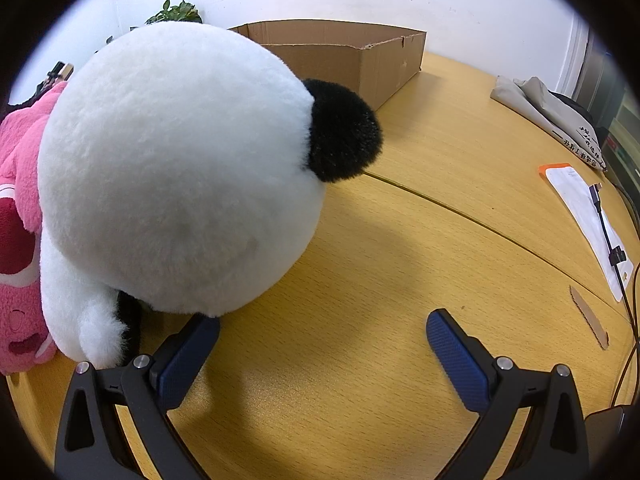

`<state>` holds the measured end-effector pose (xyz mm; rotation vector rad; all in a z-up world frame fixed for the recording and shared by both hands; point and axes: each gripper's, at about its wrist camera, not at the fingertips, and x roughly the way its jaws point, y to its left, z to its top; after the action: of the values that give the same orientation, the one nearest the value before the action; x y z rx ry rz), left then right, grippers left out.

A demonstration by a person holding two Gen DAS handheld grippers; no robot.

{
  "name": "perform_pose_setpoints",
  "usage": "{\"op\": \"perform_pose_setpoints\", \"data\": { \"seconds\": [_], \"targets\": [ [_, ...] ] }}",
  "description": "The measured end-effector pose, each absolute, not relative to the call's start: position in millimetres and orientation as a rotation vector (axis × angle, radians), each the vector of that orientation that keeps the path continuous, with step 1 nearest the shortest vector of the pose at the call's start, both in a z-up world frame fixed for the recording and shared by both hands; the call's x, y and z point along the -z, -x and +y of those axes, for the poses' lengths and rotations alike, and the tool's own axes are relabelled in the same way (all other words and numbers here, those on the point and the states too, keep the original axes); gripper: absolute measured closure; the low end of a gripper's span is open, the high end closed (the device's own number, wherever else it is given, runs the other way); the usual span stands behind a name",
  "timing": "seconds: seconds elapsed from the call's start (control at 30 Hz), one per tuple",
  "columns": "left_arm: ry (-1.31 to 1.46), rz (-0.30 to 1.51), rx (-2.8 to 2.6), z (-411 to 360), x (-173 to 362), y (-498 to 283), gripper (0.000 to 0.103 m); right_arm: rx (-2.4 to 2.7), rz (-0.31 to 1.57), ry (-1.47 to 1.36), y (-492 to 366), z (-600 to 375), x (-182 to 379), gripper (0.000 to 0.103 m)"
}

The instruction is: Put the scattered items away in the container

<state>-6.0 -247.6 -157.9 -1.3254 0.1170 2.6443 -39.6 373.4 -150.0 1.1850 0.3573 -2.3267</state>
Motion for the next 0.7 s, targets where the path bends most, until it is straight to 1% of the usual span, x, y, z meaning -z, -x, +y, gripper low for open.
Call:
{"op": "perform_pose_setpoints", "data": {
  "seconds": [0.57, 0.7],
  "targets": [
    [1.332, 0.106, -2.654, -248.5, 159.0, 9.5, 0.0, 2.382, 0.324, -1.214, 43.6, 369.4, 151.2, 0.0],
    [1.354, 0.077, -2.696, -244.1, 157.6, 4.9, 0.0, 2.425, 0.301, -1.237, 39.9, 372.1, 150.9, 0.0]
  ]
}}
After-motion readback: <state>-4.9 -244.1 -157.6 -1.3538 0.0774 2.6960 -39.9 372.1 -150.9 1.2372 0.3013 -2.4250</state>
